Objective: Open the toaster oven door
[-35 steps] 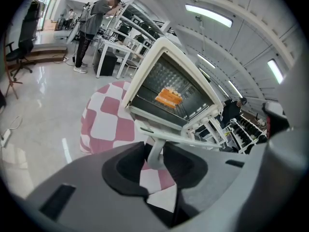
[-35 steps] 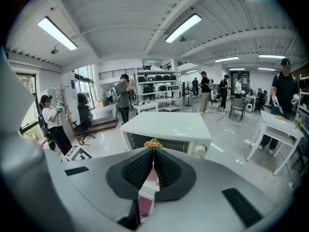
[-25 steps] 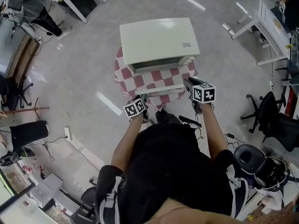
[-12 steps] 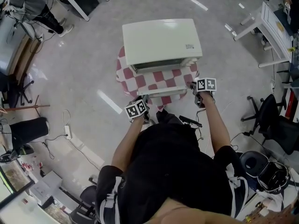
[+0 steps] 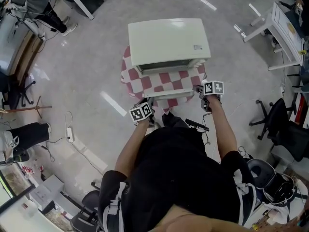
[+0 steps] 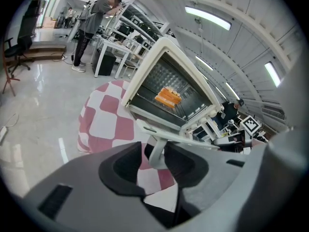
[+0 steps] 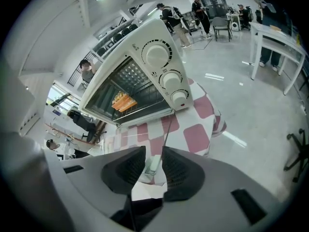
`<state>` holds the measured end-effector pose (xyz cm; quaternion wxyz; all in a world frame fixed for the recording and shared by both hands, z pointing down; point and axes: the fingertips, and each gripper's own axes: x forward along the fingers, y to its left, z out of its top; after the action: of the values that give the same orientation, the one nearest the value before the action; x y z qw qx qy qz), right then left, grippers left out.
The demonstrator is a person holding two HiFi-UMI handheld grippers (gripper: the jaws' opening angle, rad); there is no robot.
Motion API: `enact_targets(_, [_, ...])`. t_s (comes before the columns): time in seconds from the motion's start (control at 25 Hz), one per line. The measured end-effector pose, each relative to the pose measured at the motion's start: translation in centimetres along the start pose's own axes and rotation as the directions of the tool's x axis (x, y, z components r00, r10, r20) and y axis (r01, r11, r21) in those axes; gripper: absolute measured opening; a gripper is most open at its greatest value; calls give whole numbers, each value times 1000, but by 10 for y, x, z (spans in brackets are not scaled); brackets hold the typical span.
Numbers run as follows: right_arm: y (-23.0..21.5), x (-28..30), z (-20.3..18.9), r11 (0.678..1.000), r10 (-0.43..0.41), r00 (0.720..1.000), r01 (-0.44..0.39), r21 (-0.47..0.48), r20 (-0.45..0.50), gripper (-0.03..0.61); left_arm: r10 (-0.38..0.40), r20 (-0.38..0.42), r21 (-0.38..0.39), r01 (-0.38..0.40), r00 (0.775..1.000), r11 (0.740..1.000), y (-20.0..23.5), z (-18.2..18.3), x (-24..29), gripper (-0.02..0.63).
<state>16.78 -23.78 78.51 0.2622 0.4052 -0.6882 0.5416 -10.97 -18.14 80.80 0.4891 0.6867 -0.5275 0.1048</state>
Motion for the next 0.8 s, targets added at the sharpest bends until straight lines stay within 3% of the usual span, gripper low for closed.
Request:
enact_targets(0.16, [2, 0, 2, 1000, 9, 1000, -9, 5, 12, 124, -59, 3, -24, 59, 998, 998, -2, -5, -14, 229])
enact_targets(0.36, [1, 2, 2, 1000, 6, 1000, -6, -5, 11, 124, -116, 67, -111, 123, 991, 986, 0, -1, -49, 249])
enact_targets(0.56, [1, 3, 2, 1000, 0, 1000, 0, -4, 10, 124, -145, 142, -216, 173, 979, 961, 16, 35, -52, 250])
enact_targets(0.68, [1, 3, 2, 1000, 0, 1000, 0, -4, 14, 124, -203, 112, -236, 225, 973, 945, 18, 49, -33, 250])
enact_targets(0.8, [2, 1, 1, 1000, -3, 1000, 3, -5, 17, 124, -239, 31, -203, 240, 970, 949, 12, 48, -18, 239])
